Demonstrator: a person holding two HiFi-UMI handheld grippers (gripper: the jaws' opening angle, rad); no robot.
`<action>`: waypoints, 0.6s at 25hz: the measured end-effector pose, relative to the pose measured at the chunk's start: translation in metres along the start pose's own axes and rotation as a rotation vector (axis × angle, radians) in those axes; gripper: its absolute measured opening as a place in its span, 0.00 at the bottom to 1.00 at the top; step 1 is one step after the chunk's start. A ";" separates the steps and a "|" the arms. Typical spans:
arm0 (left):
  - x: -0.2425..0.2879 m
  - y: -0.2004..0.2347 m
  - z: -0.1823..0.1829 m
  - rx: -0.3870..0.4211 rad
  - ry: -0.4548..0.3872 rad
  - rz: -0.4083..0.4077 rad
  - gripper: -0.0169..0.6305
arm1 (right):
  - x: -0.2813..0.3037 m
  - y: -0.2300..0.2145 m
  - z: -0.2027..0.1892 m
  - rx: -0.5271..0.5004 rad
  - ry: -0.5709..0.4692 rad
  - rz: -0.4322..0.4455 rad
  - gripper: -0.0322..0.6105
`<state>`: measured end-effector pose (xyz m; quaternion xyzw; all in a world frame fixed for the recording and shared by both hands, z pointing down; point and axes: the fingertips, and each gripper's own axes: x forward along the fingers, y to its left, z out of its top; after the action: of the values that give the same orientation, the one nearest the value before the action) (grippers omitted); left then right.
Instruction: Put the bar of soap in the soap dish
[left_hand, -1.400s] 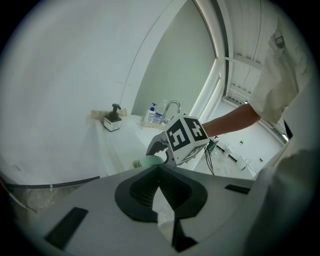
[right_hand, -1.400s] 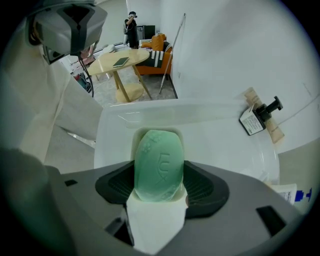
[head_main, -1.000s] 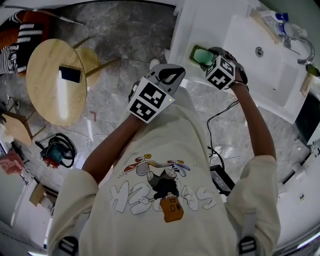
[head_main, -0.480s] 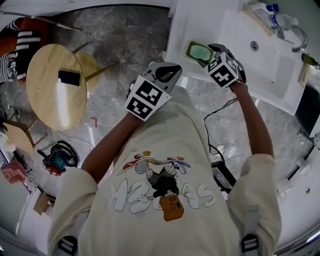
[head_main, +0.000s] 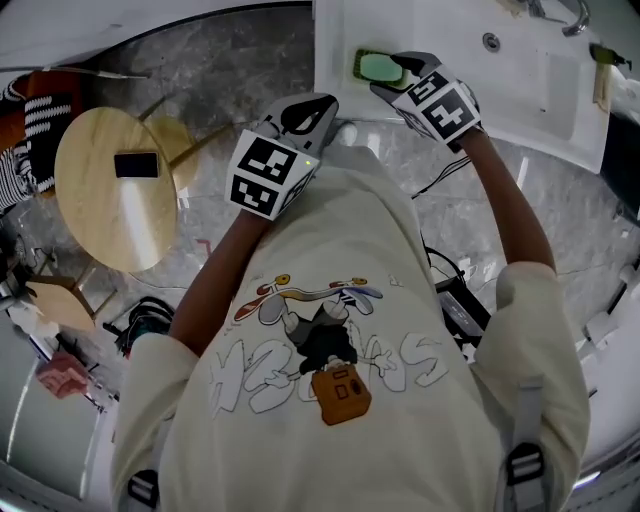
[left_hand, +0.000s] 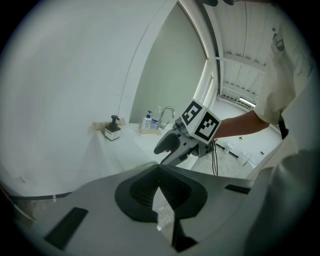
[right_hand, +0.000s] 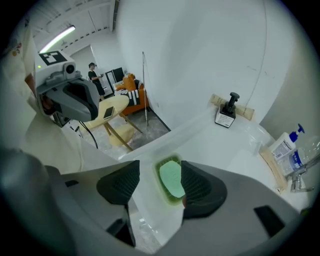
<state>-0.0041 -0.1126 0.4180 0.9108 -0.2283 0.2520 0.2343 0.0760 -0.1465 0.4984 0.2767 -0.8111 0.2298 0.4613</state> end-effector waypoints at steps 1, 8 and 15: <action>-0.001 0.000 0.000 -0.001 0.002 0.000 0.04 | -0.003 0.003 0.003 0.014 -0.015 0.005 0.46; -0.004 -0.001 -0.003 -0.001 0.013 -0.004 0.04 | -0.018 0.016 0.020 0.039 -0.097 0.022 0.43; 0.002 -0.008 0.009 0.004 -0.003 -0.019 0.04 | -0.037 0.018 0.029 0.077 -0.149 0.007 0.41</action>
<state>0.0043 -0.1116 0.4100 0.9138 -0.2194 0.2489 0.2343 0.0617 -0.1426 0.4506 0.3078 -0.8347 0.2410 0.3878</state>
